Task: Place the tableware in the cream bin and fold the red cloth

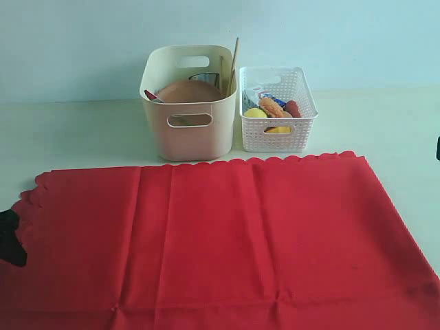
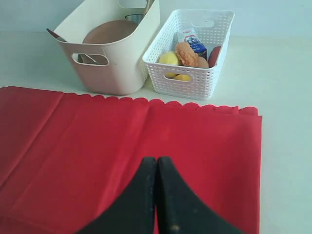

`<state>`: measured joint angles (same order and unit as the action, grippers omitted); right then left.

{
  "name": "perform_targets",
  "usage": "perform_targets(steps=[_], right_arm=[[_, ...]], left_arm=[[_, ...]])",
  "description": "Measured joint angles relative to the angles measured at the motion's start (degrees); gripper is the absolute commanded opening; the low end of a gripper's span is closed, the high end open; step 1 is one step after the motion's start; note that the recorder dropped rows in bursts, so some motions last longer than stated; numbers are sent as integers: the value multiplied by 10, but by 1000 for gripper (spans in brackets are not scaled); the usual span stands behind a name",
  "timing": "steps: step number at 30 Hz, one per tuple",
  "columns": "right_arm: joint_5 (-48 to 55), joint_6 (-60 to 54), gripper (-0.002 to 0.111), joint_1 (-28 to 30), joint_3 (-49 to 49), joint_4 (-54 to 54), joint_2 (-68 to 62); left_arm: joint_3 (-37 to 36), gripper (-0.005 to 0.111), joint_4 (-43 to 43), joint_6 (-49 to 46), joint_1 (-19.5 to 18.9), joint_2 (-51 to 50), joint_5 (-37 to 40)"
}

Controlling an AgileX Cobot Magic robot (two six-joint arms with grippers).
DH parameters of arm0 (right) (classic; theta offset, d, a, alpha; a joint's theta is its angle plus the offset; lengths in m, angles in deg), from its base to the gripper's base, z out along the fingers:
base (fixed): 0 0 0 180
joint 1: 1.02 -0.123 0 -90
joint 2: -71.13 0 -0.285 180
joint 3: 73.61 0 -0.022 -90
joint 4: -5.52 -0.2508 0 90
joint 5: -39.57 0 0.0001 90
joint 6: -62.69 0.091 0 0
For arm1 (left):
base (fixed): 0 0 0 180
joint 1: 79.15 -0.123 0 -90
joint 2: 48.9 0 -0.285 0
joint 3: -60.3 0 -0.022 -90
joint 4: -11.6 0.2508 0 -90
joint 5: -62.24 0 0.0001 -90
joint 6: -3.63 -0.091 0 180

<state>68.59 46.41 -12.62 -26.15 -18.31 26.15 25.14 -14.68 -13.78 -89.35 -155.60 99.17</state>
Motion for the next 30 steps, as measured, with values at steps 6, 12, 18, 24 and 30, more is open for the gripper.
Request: perform_targets(steps=[6,12,18,24,30], right_arm=[[1,0,0,0,0,0,0],[2,0,0,0,0,-3,0],[2,-1,0,0,0,-5,0],[3,-1,0,0,0,-5,0],[4,-1,0,0,0,-7,0]], left_arm=[[5,76,17,2,-1,-10,2],[8,76,19,2,-1,-18,12],[13,75,-34,-50,-2,-27,36],[13,57,-123,-134,-2,-38,63],[16,21,-163,-181,-2,-45,69]])
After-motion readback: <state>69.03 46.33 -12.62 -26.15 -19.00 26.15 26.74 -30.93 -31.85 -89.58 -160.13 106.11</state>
